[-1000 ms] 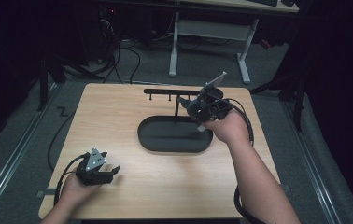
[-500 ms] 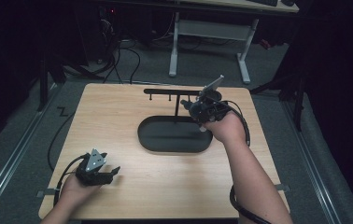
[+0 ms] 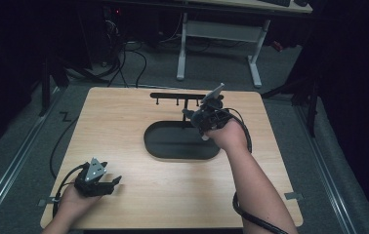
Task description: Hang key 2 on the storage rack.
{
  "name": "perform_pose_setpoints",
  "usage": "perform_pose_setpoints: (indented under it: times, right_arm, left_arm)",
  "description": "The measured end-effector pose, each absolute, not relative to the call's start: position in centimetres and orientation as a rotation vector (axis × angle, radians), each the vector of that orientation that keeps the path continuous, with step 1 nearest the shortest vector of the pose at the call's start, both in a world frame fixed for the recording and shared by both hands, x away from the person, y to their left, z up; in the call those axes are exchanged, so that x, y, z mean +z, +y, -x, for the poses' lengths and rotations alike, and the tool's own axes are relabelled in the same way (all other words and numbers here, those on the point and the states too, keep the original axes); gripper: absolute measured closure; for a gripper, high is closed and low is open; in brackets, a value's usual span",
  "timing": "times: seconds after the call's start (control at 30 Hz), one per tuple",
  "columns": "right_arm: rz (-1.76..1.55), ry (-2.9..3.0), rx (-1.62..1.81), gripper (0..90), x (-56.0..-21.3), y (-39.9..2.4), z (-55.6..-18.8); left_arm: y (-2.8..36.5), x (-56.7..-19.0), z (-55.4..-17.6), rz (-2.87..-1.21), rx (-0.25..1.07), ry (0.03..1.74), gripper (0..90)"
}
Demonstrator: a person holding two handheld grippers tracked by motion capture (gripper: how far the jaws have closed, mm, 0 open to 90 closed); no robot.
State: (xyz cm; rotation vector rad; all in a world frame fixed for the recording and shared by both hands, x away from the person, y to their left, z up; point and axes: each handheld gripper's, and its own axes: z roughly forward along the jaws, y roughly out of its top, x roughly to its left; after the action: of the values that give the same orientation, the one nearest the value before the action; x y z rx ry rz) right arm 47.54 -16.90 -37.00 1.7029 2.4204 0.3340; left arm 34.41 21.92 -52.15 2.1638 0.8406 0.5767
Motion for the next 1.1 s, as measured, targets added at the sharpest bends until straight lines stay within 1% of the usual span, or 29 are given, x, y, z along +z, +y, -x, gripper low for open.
perform_pose_setpoints:
  times: [0.17, 0.37, 0.47, 0.5, 0.67, 0.77, 0.9, 0.97, 1.0, 1.1]
  right_arm:
    - [-1.677, 2.442, 0.338, 49.9, -36.7, -16.7, -47.0]
    - [-1.653, 2.449, 0.393, 49.9, -34.0, -17.4, -44.1]
    - [-1.641, 2.446, 0.417, 49.9, -33.0, -17.3, -43.4]
    - [-1.622, 2.442, 0.429, 49.9, -32.1, -17.1, -43.0]
    - [-1.617, 2.404, 0.447, 49.9, -30.8, -16.9, -43.3]
    - [-1.642, 2.376, 0.413, 49.9, -31.3, -17.1, -44.4]
    - [-1.664, 2.338, 0.376, 49.9, -32.8, -17.2, -45.8]
    - [-1.672, 2.339, 0.364, 50.0, -33.2, -17.3, -46.0]
    - [-1.671, 2.356, 0.333, 50.0, -34.1, -17.1, -46.2]
    - [-1.662, 2.378, 0.306, 50.0, -35.3, -16.8, -46.3]
  left_arm:
    - [22.2, -52.2, -34.4, -2.167, 0.574, 0.846, 26.5]
    - [21.7, -52.3, -34.3, -2.179, 0.571, 0.830, 26.5]
    - [21.5, -52.3, -34.2, -2.186, 0.572, 0.821, 26.5]
    - [21.5, -52.2, -34.1, -2.190, 0.572, 0.815, 26.5]
    - [21.6, -52.2, -34.2, -2.185, 0.573, 0.821, 26.5]
    - [21.7, -52.2, -34.3, -2.184, 0.573, 0.825, 26.5]
    - [21.9, -52.2, -34.3, -2.179, 0.568, 0.835, 26.5]
    - [22.0, -52.2, -34.4, -2.178, 0.568, 0.835, 26.5]
    - [22.0, -52.3, -34.4, -2.174, 0.570, 0.834, 26.5]
    - [22.0, -52.2, -34.4, -2.179, 0.566, 0.833, 26.6]
